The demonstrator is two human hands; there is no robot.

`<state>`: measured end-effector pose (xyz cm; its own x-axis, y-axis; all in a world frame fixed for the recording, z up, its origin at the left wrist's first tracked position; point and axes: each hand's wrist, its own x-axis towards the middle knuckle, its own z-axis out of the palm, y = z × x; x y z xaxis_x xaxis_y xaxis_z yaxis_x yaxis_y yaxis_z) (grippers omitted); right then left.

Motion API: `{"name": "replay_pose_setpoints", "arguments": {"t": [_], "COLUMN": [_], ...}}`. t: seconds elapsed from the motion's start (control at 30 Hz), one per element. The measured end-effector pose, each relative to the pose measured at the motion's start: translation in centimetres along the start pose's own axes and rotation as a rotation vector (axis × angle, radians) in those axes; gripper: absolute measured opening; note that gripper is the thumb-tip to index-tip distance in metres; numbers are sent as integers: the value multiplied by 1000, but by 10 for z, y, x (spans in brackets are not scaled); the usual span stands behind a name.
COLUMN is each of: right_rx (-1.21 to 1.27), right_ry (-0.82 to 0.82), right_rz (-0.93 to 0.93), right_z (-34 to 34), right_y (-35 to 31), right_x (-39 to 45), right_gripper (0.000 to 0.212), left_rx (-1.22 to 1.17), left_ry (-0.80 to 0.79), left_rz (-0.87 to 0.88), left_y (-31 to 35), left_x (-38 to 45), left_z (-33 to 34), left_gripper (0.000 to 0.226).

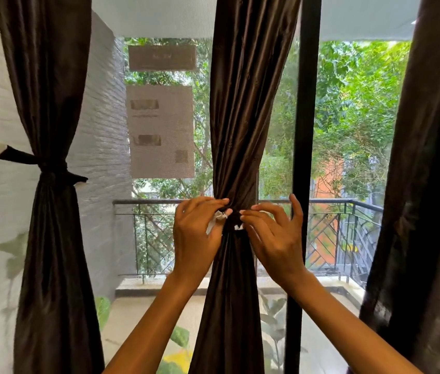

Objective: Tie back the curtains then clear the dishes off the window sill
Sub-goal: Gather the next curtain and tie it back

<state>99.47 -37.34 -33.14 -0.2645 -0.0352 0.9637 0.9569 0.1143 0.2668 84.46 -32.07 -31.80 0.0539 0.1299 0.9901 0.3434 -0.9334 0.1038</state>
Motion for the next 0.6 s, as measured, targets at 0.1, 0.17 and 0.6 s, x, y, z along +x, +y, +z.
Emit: {"name": "replay_pose_setpoints", "arguments": {"t": [0.1,0.17,0.6], "right_rx": [-8,-22,70], "right_ry": [-17,-14,-75], "right_rz": [25,31,118], "right_z": [4,5,11], "right_y": [1,5,-2], "right_x": [-3,-3,-5], "right_gripper": [15,21,4], "left_rx": [24,27,-3], "left_ry": [-13,-27,-13], "left_rz": [8,6,-38], "left_y": [0,-1,-7], "left_x": [-1,-2,-1], "left_z": [2,3,11], "left_gripper": [18,20,18]}}
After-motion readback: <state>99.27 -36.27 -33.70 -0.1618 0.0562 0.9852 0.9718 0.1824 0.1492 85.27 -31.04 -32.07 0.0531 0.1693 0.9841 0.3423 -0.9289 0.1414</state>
